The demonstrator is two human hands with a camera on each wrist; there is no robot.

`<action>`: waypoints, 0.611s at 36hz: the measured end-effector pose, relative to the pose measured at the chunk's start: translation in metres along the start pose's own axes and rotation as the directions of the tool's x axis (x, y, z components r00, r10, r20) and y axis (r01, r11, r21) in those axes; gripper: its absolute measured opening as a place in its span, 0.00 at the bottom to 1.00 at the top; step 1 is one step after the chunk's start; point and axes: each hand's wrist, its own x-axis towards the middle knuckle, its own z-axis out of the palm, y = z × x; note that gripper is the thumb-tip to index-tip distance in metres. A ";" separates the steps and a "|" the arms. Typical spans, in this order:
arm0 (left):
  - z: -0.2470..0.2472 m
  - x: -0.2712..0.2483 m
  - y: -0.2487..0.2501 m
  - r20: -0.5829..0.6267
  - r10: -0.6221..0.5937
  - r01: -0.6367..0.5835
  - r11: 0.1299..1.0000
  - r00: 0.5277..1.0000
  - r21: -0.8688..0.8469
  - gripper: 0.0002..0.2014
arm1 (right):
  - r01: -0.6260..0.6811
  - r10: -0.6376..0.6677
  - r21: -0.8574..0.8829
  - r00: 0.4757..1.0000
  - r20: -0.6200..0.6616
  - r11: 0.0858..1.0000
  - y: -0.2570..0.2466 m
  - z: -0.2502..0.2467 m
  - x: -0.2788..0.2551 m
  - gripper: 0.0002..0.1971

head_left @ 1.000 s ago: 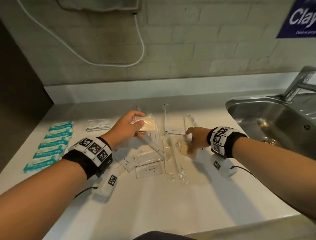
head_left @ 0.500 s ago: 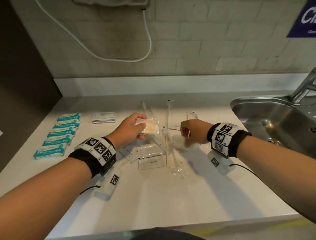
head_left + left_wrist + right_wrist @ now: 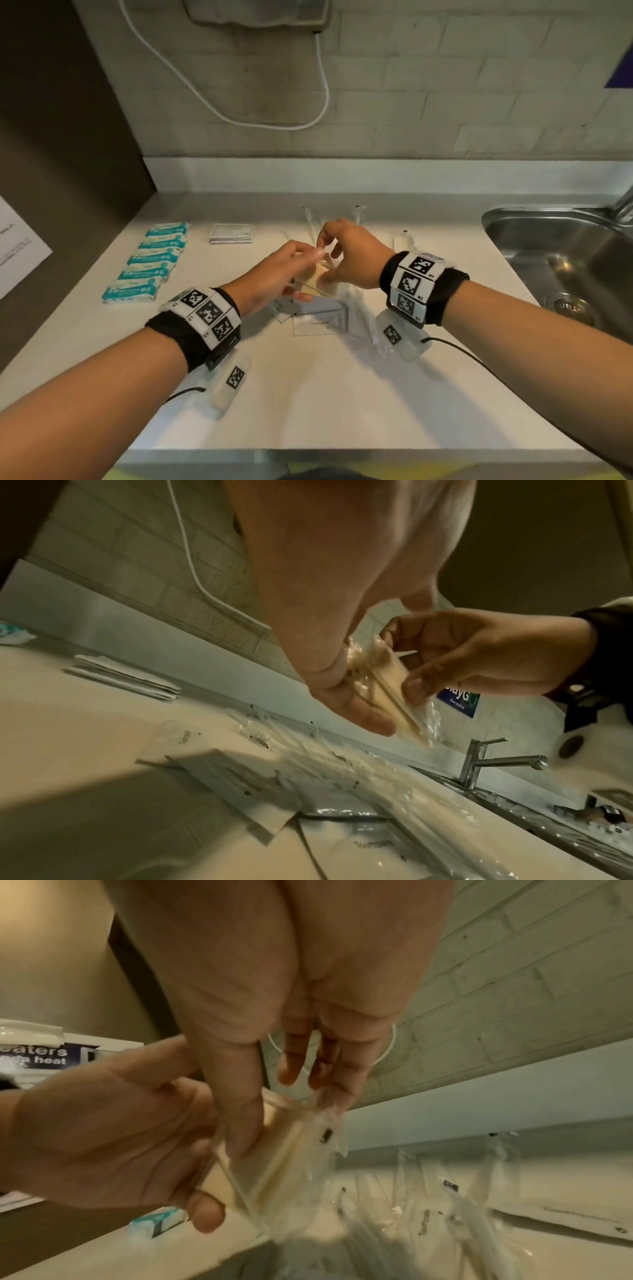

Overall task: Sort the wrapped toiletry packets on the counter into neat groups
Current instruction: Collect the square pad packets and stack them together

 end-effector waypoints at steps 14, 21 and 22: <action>-0.021 -0.045 -0.058 0.183 0.013 -0.101 0.870 0.983 0.482 0.21 | 0.034 0.034 -0.186 0.936 0.349 0.982 -0.007 0.055 -0.032 0.25; -0.021 -0.058 -0.068 0.128 0.064 -0.138 0.660 0.990 0.738 0.19 | 0.155 -0.041 -0.345 0.948 0.317 0.926 -0.012 0.069 -0.039 0.20; -0.022 -0.059 -0.067 0.113 0.080 -0.139 0.617 0.990 0.774 0.20 | 0.157 -0.040 -0.356 0.948 0.316 0.921 -0.012 0.070 -0.040 0.20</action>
